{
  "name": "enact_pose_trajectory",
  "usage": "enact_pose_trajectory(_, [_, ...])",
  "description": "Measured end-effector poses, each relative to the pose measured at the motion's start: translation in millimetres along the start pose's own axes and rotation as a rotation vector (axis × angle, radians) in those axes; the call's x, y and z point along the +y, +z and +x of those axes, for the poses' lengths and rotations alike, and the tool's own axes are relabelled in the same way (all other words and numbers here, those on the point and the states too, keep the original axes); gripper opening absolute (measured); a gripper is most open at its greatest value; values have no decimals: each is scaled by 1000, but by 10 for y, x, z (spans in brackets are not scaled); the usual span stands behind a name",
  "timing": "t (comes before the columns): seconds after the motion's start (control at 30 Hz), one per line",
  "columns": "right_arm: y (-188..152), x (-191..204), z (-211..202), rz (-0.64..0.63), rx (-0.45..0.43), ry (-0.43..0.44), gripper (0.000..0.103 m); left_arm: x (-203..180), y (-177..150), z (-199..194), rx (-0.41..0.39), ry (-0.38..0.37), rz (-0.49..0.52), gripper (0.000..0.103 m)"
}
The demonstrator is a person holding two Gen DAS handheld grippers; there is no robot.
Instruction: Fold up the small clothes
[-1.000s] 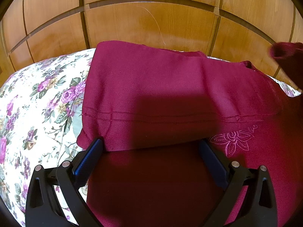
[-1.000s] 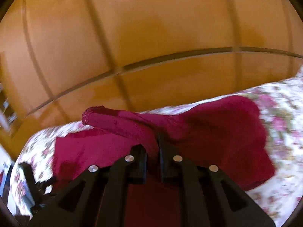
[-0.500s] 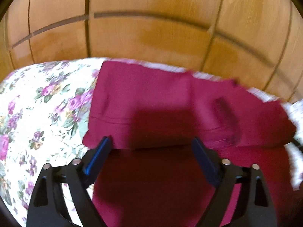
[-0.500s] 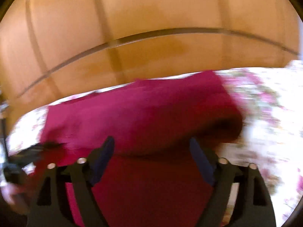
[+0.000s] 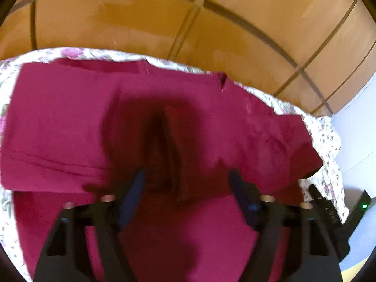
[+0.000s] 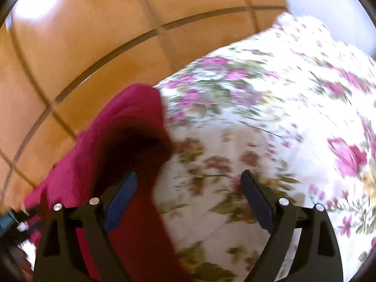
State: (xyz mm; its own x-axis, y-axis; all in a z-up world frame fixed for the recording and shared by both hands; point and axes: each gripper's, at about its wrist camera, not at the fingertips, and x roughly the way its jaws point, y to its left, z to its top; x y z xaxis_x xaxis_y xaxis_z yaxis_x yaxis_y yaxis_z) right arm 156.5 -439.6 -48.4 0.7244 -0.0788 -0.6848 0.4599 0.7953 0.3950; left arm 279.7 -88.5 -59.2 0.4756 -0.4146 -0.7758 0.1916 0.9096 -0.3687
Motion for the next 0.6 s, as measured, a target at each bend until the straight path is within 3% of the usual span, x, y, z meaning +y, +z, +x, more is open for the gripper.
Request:
enact_pose_trajectory(0.03, [14,-2,6,4,11,10,90,-23,-4,24,-10,20,12,53])
enact_pose_trajectory(0.07, [29,26,15,-10,24,14,90,-49,-16,27,-21,20,25,38])
enact_pose_trajectory(0.1, [46,45,15,-24,35,16,90,-65,-18,27,-17,8,35,30])
enact_pose_trajectory(0.17, [80,136,67,-63,72,12,90,-58,2,-22,-8,-7,28,5])
enact_pose_trajectory(0.27, [151,229,171,-92,93,-2,90,3,94,-213,-47,-52,-5,5])
enact_pose_trajectory(0.43, [301,193,243,-110,60,-126,89,264,299,-591,-156,-37,-46,5])
enact_pose_trajectory(0.53, [198,178,381,-153,117,-195,90,449,265,-544,-141,24,-14,3])
enact_pose_trajectory(0.6, [189,169,414,-160,119,-205,91,572,173,-332,-89,77,-7,3])
